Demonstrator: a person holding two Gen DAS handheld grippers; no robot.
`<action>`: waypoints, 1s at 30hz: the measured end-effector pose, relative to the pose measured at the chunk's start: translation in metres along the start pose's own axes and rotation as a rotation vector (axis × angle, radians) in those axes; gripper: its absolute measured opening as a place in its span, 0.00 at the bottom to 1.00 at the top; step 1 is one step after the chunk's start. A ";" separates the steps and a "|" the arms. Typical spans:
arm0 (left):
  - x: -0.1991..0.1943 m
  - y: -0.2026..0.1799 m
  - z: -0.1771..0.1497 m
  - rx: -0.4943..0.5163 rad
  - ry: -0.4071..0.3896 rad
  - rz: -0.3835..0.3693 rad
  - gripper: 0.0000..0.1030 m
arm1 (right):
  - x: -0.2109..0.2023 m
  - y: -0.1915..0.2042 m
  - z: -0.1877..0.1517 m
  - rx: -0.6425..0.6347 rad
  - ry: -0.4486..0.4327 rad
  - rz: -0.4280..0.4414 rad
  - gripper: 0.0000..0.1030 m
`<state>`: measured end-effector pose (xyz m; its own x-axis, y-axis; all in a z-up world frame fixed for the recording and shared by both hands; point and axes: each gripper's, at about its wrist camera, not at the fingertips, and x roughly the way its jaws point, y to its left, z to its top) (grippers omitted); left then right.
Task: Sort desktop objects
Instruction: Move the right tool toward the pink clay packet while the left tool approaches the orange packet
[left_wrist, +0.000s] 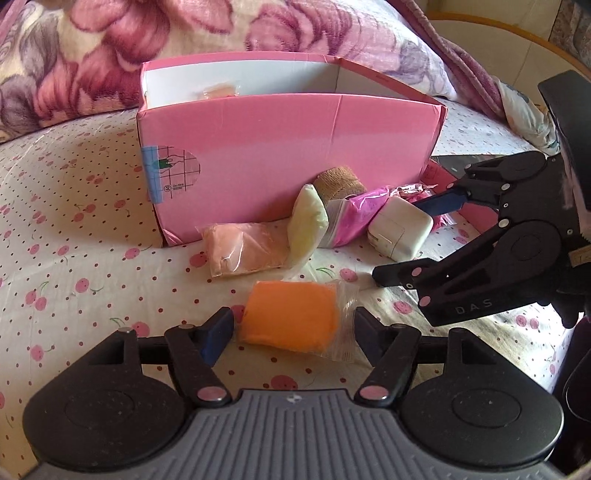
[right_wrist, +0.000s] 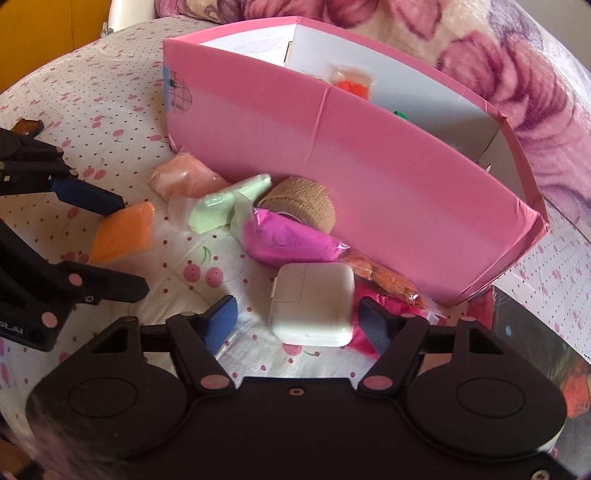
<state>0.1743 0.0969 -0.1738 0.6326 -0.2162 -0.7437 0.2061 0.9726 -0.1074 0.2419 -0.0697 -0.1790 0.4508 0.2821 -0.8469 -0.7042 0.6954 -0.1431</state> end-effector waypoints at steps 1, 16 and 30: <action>0.000 0.001 0.000 -0.007 -0.003 -0.006 0.68 | 0.000 -0.002 0.000 0.009 0.000 0.004 0.62; -0.004 0.006 0.003 -0.069 -0.011 -0.002 0.68 | -0.039 -0.010 -0.015 0.068 0.011 0.211 0.73; -0.004 0.015 0.004 -0.135 -0.036 -0.021 0.72 | -0.010 -0.071 -0.008 0.360 0.068 0.002 0.73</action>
<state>0.1775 0.1120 -0.1700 0.6558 -0.2367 -0.7169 0.1183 0.9701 -0.2121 0.2833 -0.1271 -0.1647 0.4033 0.2475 -0.8810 -0.4617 0.8862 0.0375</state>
